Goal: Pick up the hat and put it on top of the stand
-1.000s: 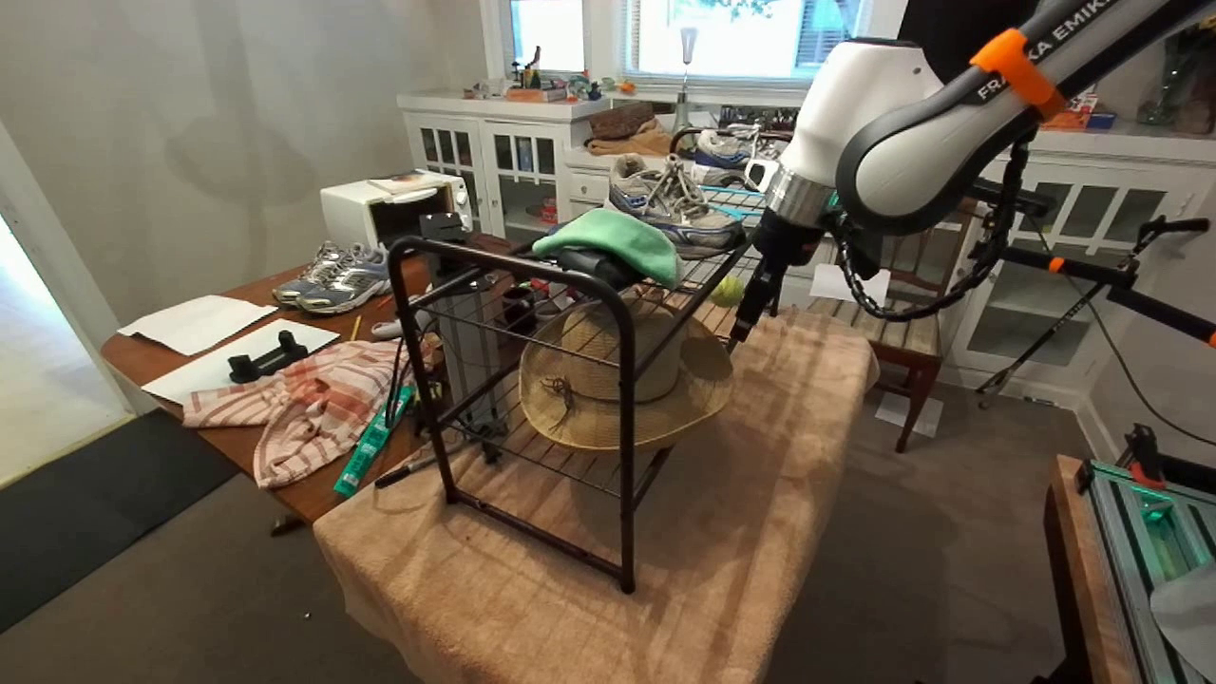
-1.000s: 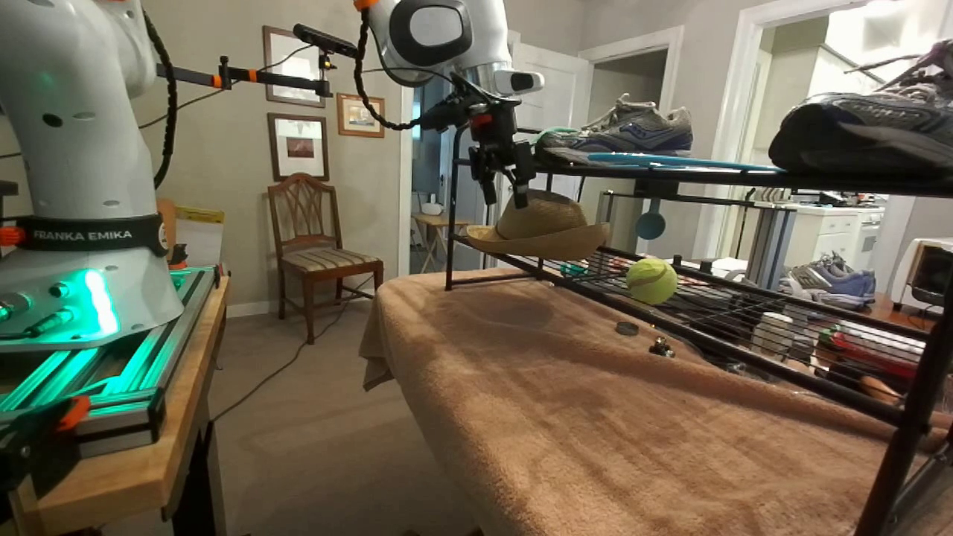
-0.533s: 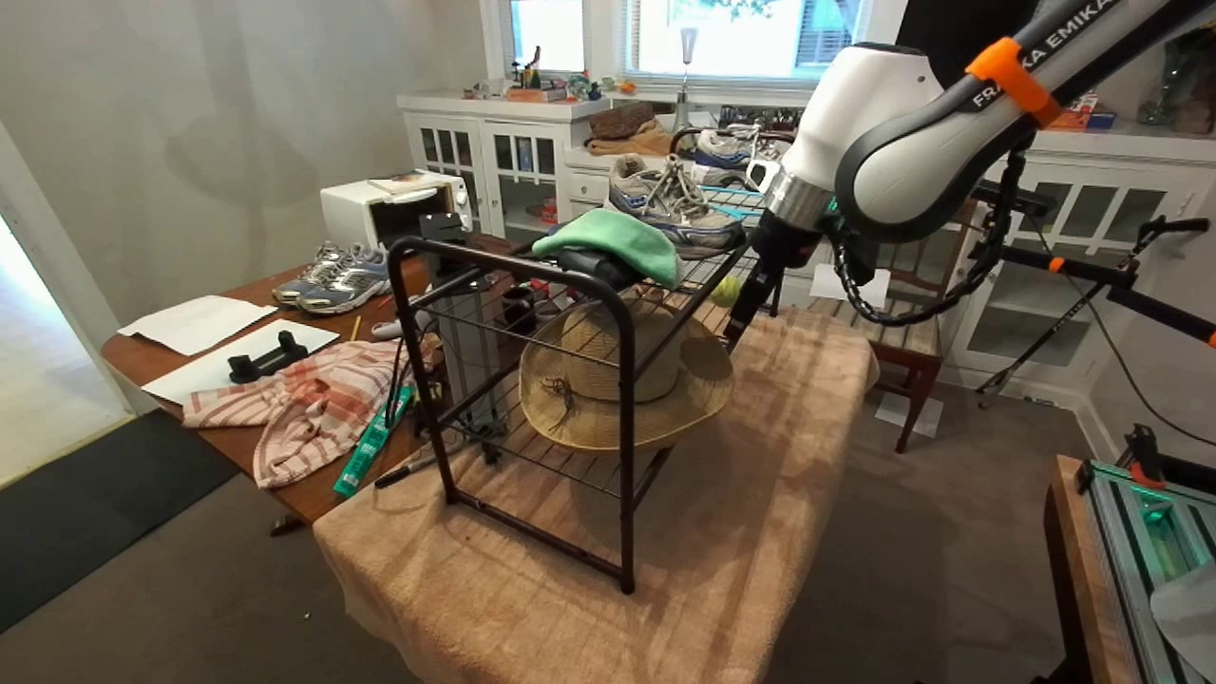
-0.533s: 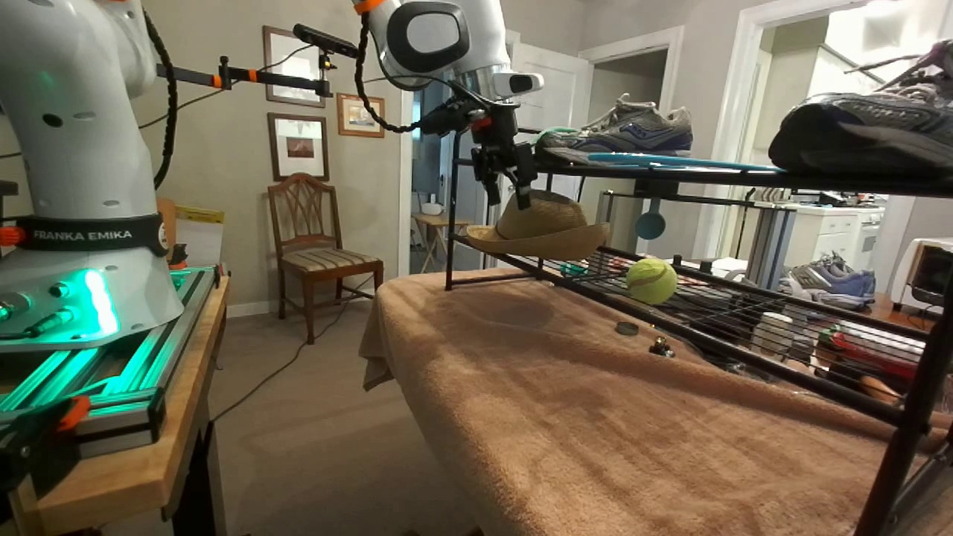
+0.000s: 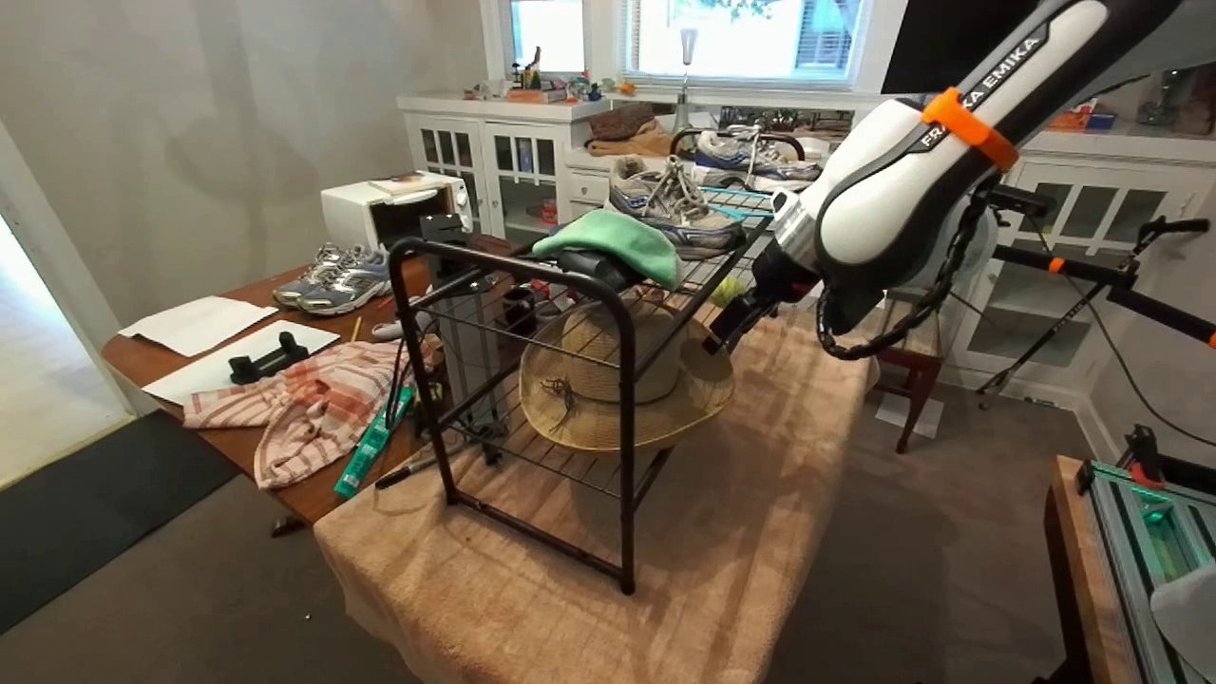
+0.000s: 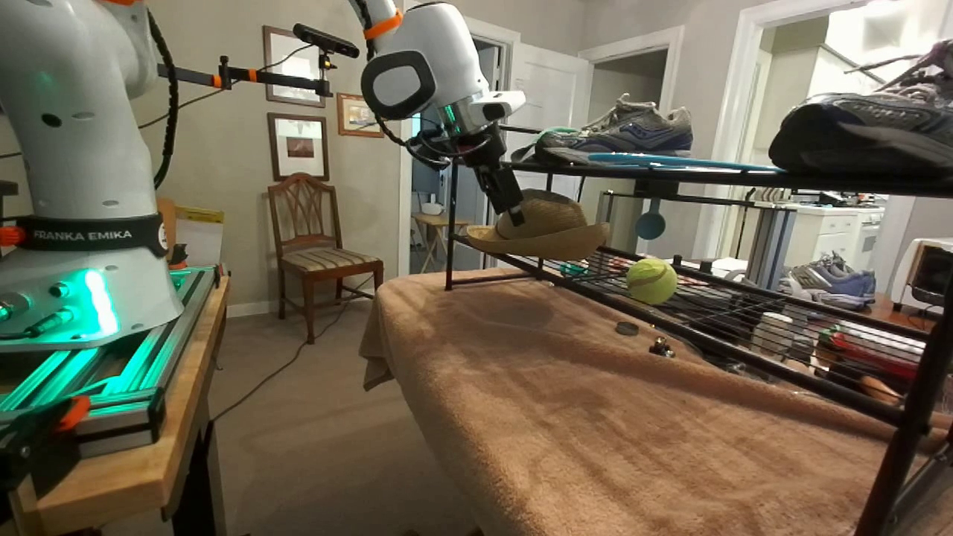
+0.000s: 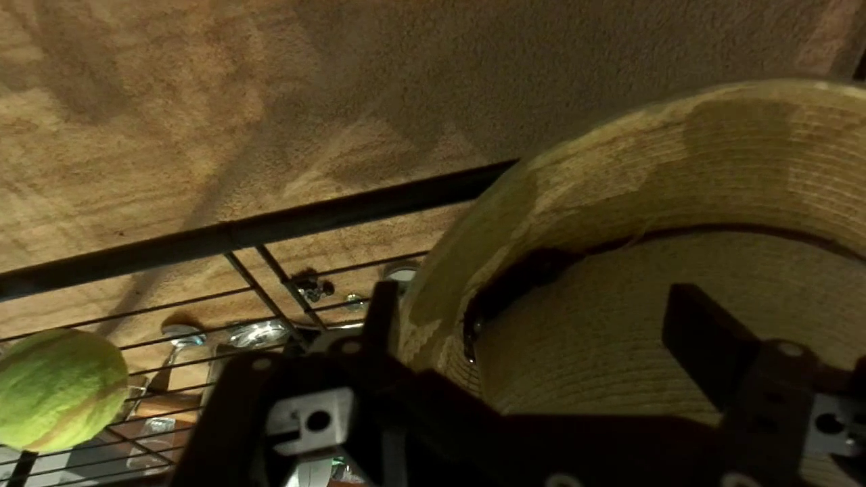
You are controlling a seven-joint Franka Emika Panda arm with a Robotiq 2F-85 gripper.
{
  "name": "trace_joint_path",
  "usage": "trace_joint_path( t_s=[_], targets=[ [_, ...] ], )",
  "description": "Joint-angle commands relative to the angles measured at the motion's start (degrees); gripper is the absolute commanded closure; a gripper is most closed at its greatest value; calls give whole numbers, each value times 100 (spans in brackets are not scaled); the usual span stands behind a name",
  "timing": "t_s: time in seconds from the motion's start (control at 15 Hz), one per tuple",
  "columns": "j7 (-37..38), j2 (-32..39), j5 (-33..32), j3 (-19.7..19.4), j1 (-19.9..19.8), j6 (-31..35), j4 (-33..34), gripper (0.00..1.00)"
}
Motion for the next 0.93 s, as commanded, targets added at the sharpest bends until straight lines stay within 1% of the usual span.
trace_joint_path(
  t_s=[0.0, 0.13, 0.27, 0.4, 0.67, 0.87],
  targets=[
    [-527, 110, 1046, 630, -354, 236, 199, 0],
    [-759, 136, 1376, 770, -504, 185, 296, 0],
    [-872, 155, 1594, 785, -639, 160, 305, 0],
    [-943, 195, 1687, 730, -773, 131, 250, 0],
    [-1360, 378, 1966, 912, -1141, 137, 402, 0],
    [-1665, 553, 2074, 1131, -1373, 116, 569, 0]
  ],
)
